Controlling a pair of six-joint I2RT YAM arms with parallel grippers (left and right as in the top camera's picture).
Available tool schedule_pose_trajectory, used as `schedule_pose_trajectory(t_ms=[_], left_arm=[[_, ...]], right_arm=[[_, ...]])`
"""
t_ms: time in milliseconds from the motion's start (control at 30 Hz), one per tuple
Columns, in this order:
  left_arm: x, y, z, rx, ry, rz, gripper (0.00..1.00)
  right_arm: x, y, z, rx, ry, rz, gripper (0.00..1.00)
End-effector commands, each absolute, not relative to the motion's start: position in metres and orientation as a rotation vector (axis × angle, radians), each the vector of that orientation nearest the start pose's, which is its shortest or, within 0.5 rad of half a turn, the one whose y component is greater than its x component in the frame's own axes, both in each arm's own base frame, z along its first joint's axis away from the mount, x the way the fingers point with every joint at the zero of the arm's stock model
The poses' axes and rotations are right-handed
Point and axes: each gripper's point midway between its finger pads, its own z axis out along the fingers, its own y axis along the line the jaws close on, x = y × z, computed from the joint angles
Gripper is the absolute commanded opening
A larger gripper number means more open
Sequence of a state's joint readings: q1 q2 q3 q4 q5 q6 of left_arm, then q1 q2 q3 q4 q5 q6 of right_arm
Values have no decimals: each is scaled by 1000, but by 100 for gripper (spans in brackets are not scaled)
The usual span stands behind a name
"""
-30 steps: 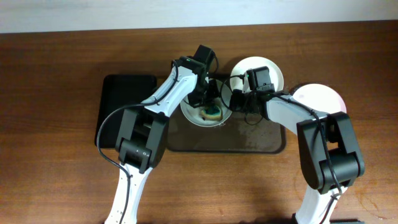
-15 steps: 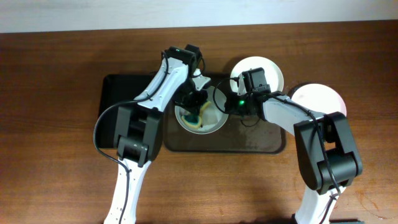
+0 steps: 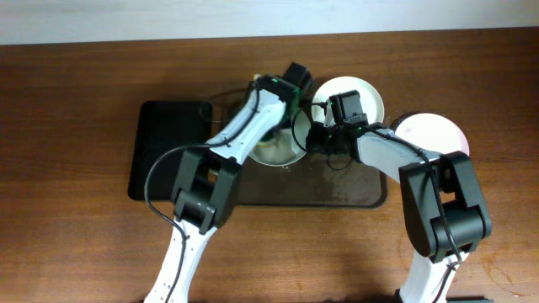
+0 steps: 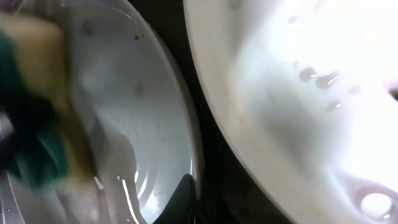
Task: Clean dirty plates on tray and stack at the side
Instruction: 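Scrub the held plate with the sponge in the left gripper, then stack the cleaned plate onto the plate at the right side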
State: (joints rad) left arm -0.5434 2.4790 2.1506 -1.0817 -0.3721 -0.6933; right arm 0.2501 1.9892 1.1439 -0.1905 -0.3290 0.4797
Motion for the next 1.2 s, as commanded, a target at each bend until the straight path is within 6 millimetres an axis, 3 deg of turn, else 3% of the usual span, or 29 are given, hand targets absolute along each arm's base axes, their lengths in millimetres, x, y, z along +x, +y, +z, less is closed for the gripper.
schedule_pose_trajectory(t_ms=[0, 67, 133, 167, 200, 233, 333, 400, 467, 533, 600, 700, 767, 867, 967, 1000, 1167], left_arm=[[505, -154, 24, -387, 2639, 487, 0], [501, -184, 21, -45, 2792, 320, 0], [476, -239, 16, 361, 2935, -109, 0], [452, -275, 21, 611, 2945, -458, 0], [436, -297, 30, 773, 2894, -694, 0], [432, -306, 35, 834, 2857, -783, 0], [445, -308, 35, 838, 2797, -750, 0], [464, -289, 27, 701, 2838, -530, 0], [485, -243, 18, 433, 2886, -120, 0], [500, -198, 22, 252, 2827, 248, 0], [511, -175, 35, 203, 2765, 410, 0], [526, -162, 67, 138, 2735, 374, 0], [530, -162, 101, 112, 2733, 269, 0], [522, -171, 137, 111, 2756, 78, 0], [512, -170, 144, 113, 2791, 40, 0], [510, -169, 144, 114, 2799, 43, 0], [510, -169, 143, 114, 2801, 44, 0]], right_arm=[[418, 166, -6, 160, 2724, 666, 4], [418, 166, -6, 161, 2724, 662, 4], [418, 165, -7, 163, 2723, 656, 4], [418, 165, -7, 163, 2724, 657, 4], [418, 165, -7, 163, 2724, 657, 4], [418, 165, -7, 163, 2724, 657, 4], [416, 165, -8, 166, 2735, 655, 4], [415, 165, -8, 166, 2737, 654, 4], [414, 164, -9, 168, 2742, 653, 4], [413, 164, -9, 170, 2747, 651, 4], [410, 163, -11, 174, 2761, 647, 4], [406, 162, -13, 181, 2783, 641, 4], [401, 161, -10, 188, 2811, 633, 4], [395, 154, 18, 149, 2852, 536, 4], [384, 144, 60, 52, 2835, 281, 4], [378, 135, 79, 26, 2807, 107, 4], [347, 116, 153, -23, 2532, -482, 4]])
